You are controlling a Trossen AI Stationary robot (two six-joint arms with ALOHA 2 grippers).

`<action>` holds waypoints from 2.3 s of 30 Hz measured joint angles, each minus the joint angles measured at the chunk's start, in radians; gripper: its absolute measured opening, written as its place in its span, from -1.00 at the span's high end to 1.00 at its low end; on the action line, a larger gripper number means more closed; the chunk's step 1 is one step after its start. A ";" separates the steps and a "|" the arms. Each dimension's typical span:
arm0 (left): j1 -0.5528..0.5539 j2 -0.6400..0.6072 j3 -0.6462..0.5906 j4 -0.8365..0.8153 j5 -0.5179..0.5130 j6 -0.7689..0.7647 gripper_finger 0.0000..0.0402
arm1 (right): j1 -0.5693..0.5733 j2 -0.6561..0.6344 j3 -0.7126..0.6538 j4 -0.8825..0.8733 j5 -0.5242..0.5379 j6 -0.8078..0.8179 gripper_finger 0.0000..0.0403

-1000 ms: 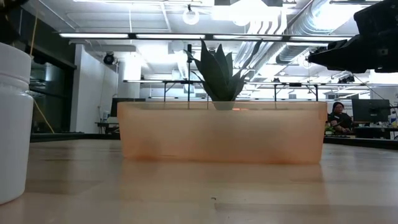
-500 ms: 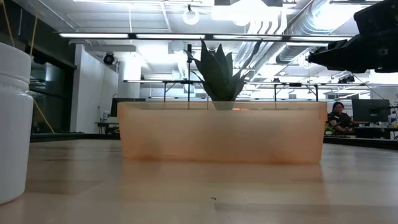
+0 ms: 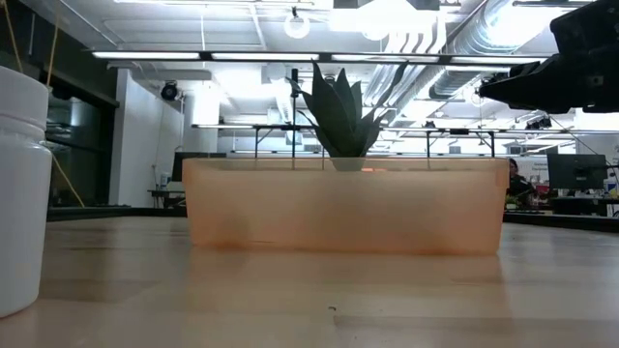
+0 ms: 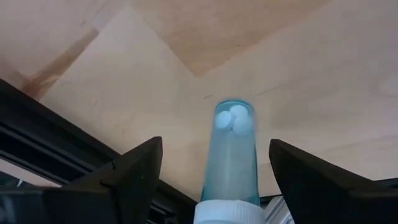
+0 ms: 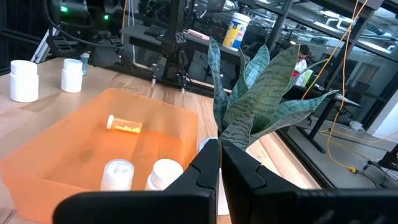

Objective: Pick and place pill bottles into a basket
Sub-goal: Put the blue pill bottle into the orange bin

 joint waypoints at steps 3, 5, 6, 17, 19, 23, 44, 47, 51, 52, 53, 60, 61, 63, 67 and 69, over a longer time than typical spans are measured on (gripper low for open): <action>0.000 0.000 0.000 0.003 0.000 0.005 -0.63 | 0.000 0.000 0.000 0.000 0.000 0.000 0.96; 0.000 0.000 0.000 0.004 0.000 0.008 -0.63 | 0.000 0.000 0.000 0.000 0.000 0.000 0.96; 0.000 0.000 0.000 0.004 0.000 0.017 -0.62 | 0.000 0.000 0.000 0.000 0.000 0.000 0.96; 0.000 0.000 0.000 0.004 -0.002 0.054 -0.17 | 0.000 0.000 0.000 0.000 0.000 0.000 0.96; 0.000 0.000 0.000 0.004 -0.002 0.077 -0.09 | 0.000 0.000 0.000 0.000 0.000 0.000 0.96; 0.002 -0.002 0.000 -0.001 0.037 0.116 0.08 | 0.000 0.000 0.000 0.000 0.000 0.000 0.96; 0.162 -0.164 -0.001 -0.143 0.016 0.319 0.21 | 0.000 0.000 0.000 -0.001 0.000 0.004 0.96; 0.257 -0.204 -0.001 -0.197 0.031 0.409 0.30 | 0.000 0.000 0.000 -0.001 0.000 0.004 0.96; 0.409 -0.240 0.000 -0.179 0.030 0.527 0.32 | 0.000 0.000 0.000 -0.001 0.000 0.004 0.96; 0.448 -0.242 0.006 -0.170 0.026 0.547 0.31 | 0.000 0.000 0.000 -0.002 0.000 0.004 0.96; 0.484 -0.242 0.016 -0.162 0.023 0.574 0.28 | 0.000 0.000 0.000 -0.004 0.000 0.004 0.96; 0.678 -0.231 0.150 -0.139 -0.050 0.807 0.25 | 0.000 0.001 0.000 -0.010 0.000 0.004 0.96; 0.697 -0.231 0.171 -0.115 -0.072 0.830 0.28 | 0.000 0.001 0.000 -0.011 0.000 0.004 0.96; 0.728 -0.231 0.212 -0.082 -0.116 0.877 0.33 | 0.000 0.001 0.000 -0.011 0.000 0.004 0.96; 0.758 -0.174 0.287 -0.052 -0.185 1.000 0.31 | 0.000 0.001 0.000 -0.012 0.000 0.004 0.96; 0.765 -0.124 0.319 -0.058 -0.203 1.065 0.25 | 0.000 0.000 0.000 -0.015 0.000 0.004 0.96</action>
